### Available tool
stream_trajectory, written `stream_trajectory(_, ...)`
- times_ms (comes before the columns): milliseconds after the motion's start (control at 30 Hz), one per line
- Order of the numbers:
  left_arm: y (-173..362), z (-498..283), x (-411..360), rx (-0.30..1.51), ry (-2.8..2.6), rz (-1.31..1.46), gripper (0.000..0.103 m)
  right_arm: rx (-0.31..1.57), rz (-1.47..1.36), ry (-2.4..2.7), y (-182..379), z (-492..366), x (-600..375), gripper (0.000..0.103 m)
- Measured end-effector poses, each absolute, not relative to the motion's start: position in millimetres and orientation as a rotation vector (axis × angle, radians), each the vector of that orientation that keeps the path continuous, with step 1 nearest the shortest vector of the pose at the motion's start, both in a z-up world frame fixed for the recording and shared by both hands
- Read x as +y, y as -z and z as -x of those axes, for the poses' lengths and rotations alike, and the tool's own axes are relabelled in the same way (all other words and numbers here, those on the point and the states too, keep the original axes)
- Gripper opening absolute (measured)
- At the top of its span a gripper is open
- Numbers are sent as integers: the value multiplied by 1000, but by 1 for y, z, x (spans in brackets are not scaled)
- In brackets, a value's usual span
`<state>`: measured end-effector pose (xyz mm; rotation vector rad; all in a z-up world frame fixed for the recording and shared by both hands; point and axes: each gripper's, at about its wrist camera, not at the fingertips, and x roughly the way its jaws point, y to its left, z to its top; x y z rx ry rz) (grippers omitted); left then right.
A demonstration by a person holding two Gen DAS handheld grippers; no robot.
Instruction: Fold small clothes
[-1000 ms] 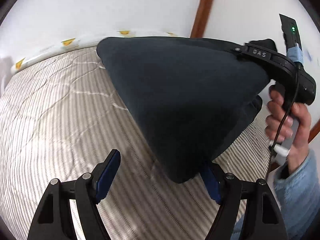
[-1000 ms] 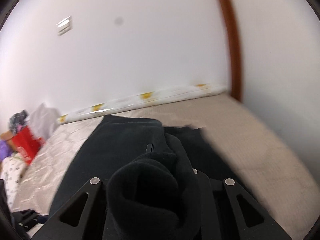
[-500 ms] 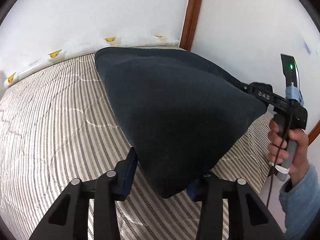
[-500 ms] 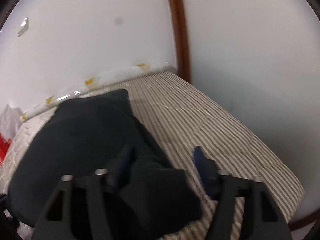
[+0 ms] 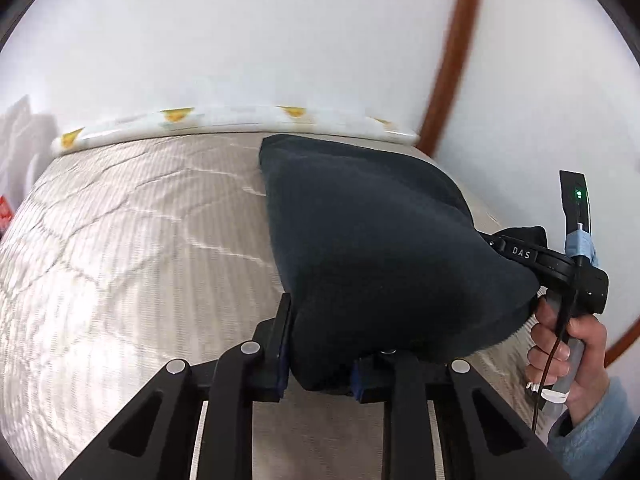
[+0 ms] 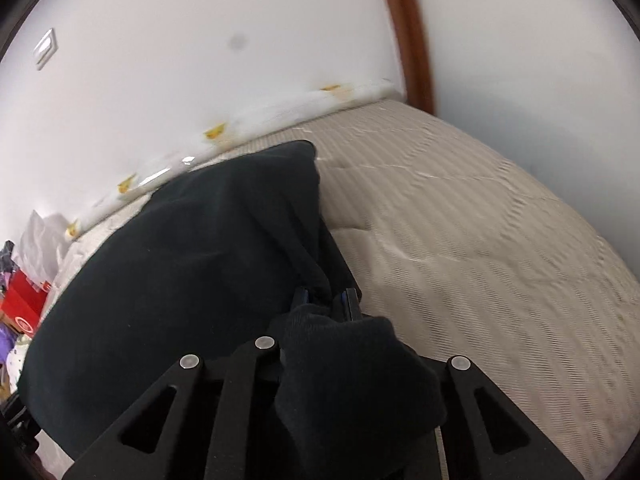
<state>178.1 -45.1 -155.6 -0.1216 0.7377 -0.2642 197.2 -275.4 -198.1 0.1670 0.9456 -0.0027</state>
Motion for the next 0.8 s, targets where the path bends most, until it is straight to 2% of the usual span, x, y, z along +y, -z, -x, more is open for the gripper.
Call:
stream_trajectory(333,170,-167,58,786,103,172,21,953,-49,-233,201,-221,-158,17)
stream_trajectory(433,176,-154,60,805,116,153,22,879,-22,-302,184,-197,-169,17)
stream_trajectory(567,181,-150,40,776,92,65,23,913,-11,-324,187,-172,-189,19)
stream_trajectory(667,181,-151,37,777,78,31,25,925,16,-305,180,-159,-198,27)
stream_trajectory(800,174,-137,46,788,115,73,34,853,17,-254,154,-143,-209,32)
